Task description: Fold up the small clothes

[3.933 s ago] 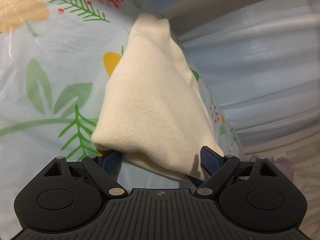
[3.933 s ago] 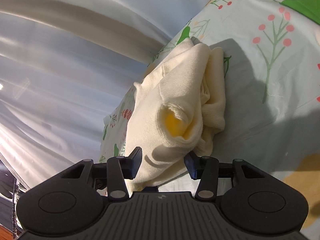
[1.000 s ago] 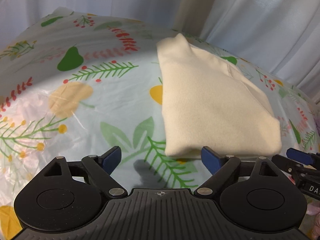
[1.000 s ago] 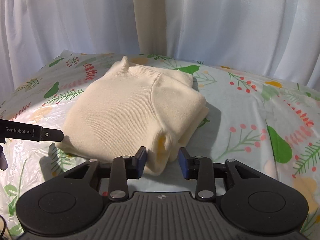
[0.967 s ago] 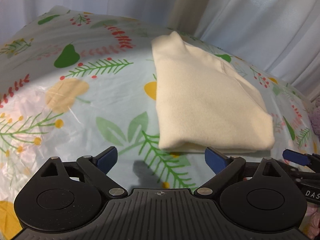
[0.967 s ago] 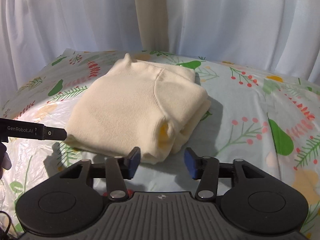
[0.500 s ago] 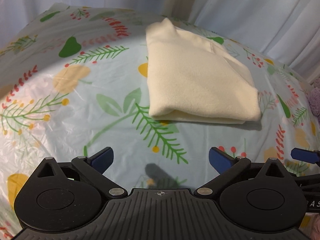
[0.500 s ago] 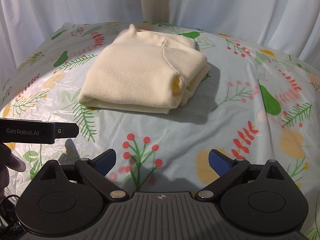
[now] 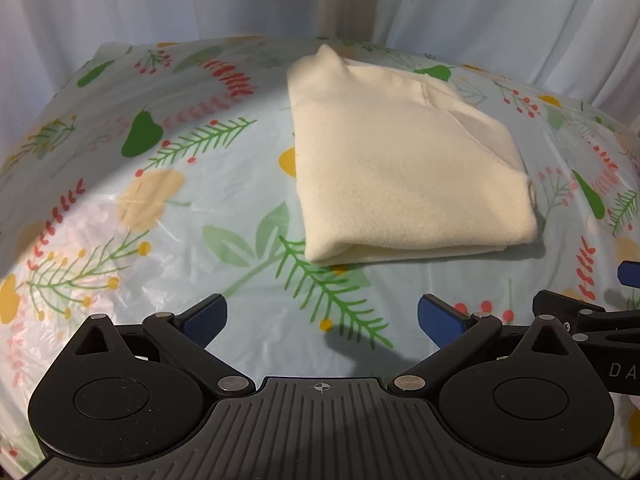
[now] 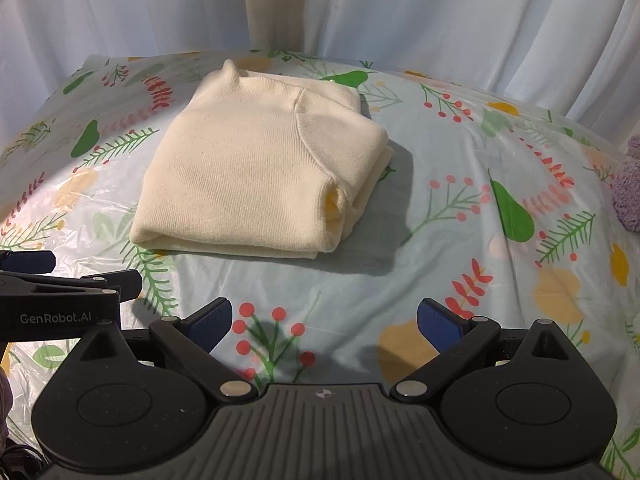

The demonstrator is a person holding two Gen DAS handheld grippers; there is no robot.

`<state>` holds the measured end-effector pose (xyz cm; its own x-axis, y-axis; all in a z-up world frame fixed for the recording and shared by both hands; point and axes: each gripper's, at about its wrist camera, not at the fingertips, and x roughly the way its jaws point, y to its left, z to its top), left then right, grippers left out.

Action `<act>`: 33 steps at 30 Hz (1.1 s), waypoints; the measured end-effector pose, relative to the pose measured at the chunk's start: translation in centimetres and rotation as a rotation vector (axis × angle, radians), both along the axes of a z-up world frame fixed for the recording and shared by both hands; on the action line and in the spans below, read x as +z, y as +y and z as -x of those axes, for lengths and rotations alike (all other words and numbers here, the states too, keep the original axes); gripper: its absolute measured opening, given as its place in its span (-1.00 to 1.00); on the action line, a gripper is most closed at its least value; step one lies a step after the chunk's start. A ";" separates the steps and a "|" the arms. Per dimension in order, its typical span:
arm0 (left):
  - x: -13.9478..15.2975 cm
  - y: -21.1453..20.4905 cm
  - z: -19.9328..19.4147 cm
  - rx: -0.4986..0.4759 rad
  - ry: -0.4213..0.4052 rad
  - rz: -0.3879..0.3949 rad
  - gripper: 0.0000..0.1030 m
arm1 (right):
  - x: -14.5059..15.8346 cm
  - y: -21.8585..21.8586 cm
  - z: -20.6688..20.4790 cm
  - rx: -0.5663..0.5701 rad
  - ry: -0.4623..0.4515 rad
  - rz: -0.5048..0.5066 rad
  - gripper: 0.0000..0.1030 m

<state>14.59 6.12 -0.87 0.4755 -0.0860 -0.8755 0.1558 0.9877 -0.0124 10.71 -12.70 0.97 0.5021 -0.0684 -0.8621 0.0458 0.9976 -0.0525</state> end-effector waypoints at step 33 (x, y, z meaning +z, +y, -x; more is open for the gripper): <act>0.0 -0.5 -0.4 -0.017 0.018 -0.016 1.00 | 0.3 -0.1 -0.6 -0.014 0.001 0.023 0.92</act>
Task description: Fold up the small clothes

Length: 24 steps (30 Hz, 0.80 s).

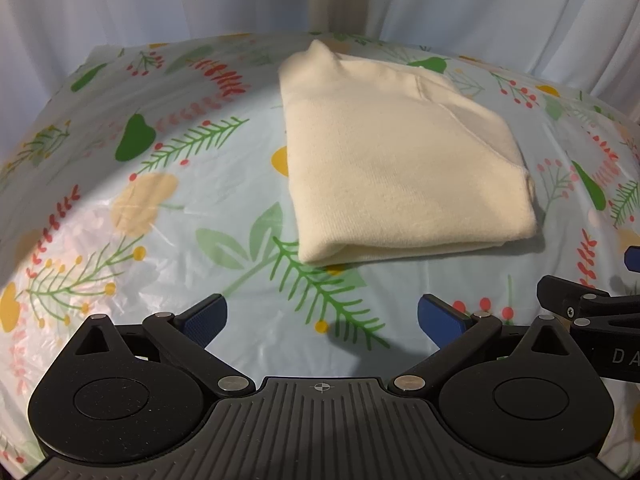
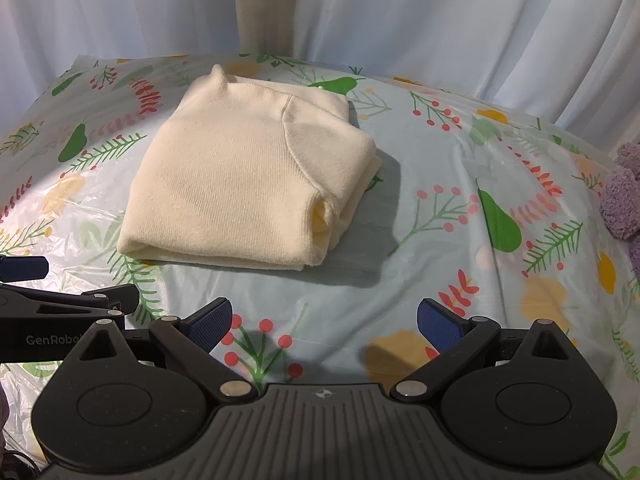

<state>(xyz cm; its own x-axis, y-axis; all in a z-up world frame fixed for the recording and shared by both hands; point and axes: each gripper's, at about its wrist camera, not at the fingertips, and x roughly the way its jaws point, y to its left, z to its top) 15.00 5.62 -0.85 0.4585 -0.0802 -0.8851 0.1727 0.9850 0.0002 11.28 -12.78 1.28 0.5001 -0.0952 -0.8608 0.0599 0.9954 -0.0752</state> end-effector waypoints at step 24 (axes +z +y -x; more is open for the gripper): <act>0.0 0.0 0.1 -0.002 0.001 -0.011 1.00 | 0.0 0.0 0.0 -0.005 -0.004 0.004 0.92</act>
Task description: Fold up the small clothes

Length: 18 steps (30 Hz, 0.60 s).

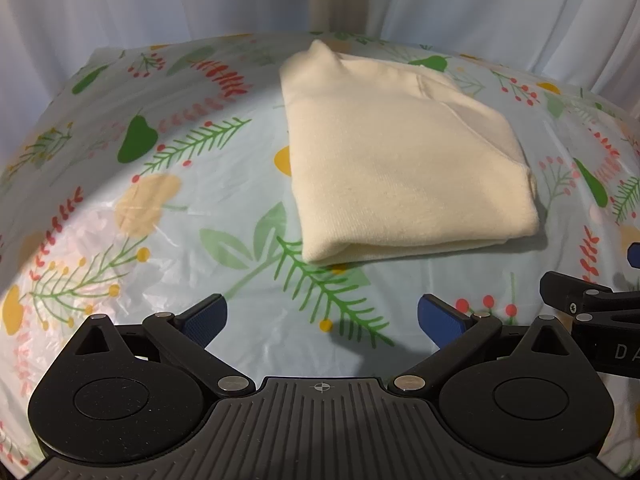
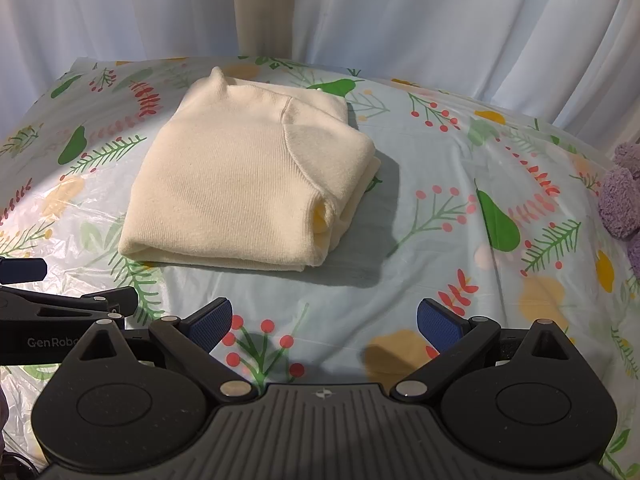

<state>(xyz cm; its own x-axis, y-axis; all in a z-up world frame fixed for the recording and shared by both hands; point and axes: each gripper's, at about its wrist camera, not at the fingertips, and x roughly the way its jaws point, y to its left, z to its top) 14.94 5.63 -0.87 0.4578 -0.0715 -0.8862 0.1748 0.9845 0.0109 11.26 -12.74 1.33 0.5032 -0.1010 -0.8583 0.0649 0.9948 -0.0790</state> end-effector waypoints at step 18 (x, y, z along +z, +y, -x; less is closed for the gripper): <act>-0.3 -0.3 -0.4 -0.012 0.002 -0.004 1.00 | -0.2 -0.4 -0.1 -0.011 -0.001 0.006 0.92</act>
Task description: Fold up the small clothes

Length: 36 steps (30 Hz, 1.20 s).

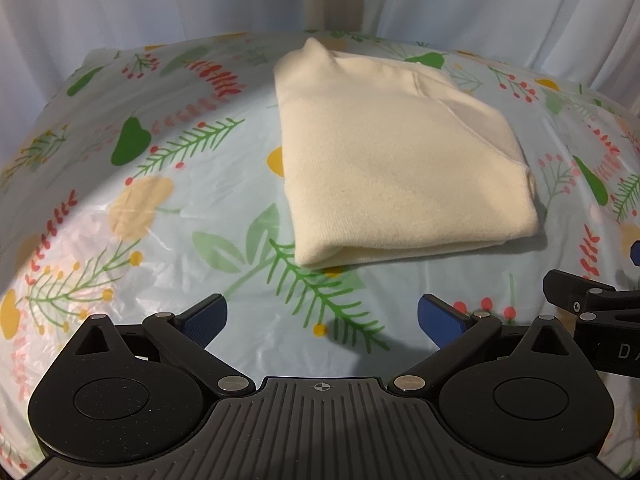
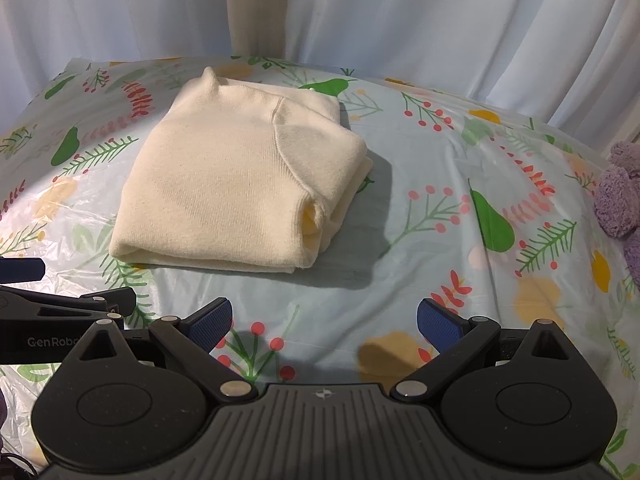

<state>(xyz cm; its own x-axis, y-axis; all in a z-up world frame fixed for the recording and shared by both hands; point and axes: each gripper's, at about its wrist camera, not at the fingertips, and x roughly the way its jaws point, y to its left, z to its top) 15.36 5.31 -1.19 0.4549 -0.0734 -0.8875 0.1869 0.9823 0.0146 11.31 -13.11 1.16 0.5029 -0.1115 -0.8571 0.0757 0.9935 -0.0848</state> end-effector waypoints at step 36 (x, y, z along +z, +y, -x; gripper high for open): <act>-0.5 0.1 -0.7 0.003 0.016 0.006 1.00 | -0.3 0.1 -0.1 -0.012 -0.001 -0.001 0.92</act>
<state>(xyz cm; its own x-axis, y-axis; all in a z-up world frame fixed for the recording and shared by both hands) 16.07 5.37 -1.73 0.4413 -0.0774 -0.8940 0.1843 0.9828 0.0059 11.44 -13.05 0.90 0.5023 -0.1165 -0.8568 0.0877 0.9926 -0.0835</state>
